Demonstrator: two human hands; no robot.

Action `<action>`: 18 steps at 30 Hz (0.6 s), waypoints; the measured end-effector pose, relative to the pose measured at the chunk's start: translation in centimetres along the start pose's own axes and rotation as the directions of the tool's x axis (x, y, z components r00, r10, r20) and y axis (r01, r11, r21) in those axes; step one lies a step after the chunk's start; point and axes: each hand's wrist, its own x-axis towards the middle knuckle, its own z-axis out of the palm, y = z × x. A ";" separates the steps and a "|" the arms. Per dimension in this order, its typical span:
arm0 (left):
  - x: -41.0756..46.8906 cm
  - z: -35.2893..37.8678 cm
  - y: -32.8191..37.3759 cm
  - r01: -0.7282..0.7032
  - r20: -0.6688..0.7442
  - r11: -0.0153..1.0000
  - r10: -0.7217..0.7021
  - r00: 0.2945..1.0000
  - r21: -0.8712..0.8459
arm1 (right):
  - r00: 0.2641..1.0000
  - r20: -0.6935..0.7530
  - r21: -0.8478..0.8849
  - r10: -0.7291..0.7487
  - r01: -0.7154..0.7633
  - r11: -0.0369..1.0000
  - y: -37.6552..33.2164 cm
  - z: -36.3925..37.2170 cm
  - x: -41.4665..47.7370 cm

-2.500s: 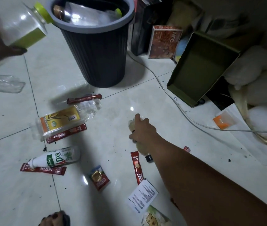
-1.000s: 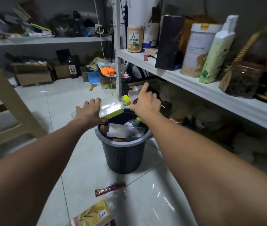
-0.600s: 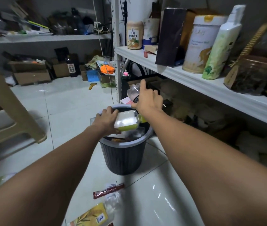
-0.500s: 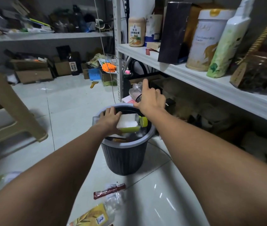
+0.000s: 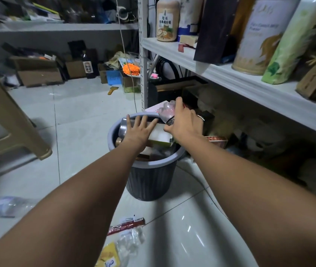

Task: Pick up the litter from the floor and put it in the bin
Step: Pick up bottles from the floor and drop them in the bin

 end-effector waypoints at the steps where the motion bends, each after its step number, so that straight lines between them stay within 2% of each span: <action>1: 0.3 -0.2 0.3 0.022 -0.019 0.999 -0.022 1.000 0.027 | 1.000 -0.008 -0.012 -0.006 0.006 1.000 0.1 0.2 -0.1; 3: 0.9 -0.7 0.6 0.051 -0.082 0.996 -0.045 0.996 0.072 | 1.000 -0.012 -0.034 -0.019 0.018 0.999 0.5 0.7 0.0; 5: 1.8 -1.0 0.3 0.060 -0.153 0.998 -0.059 0.987 0.005 | 1.000 -0.003 -0.048 -0.025 0.025 0.999 0.8 1.0 0.3; 7: 2.6 -0.4 -0.7 0.063 -0.138 0.977 -0.092 0.986 -0.205 | 1.000 0.002 -0.053 -0.028 0.028 0.998 1.0 1.0 0.6; 9: 2.9 0.1 -1.6 0.047 -0.022 0.887 -0.064 0.998 -0.459 | 0.999 -0.004 -0.048 -0.032 0.032 0.998 1.1 1.0 0.8; 10: 2.9 0.5 -2.1 0.029 0.018 0.853 -0.023 1.000 -0.521 | 0.999 -0.009 -0.040 -0.039 0.039 0.998 1.0 0.9 0.9; 13: 1.9 0.9 -3.6 -0.007 0.052 0.879 0.036 0.998 -0.476 | 0.998 -0.011 -0.028 -0.057 0.056 0.998 0.8 0.9 1.1; 18: -0.5 -0.6 -6.0 0.004 -0.081 0.957 -0.029 0.996 -0.289 | 0.997 0.007 -0.034 -0.074 0.074 0.997 -0.1 1.3 1.0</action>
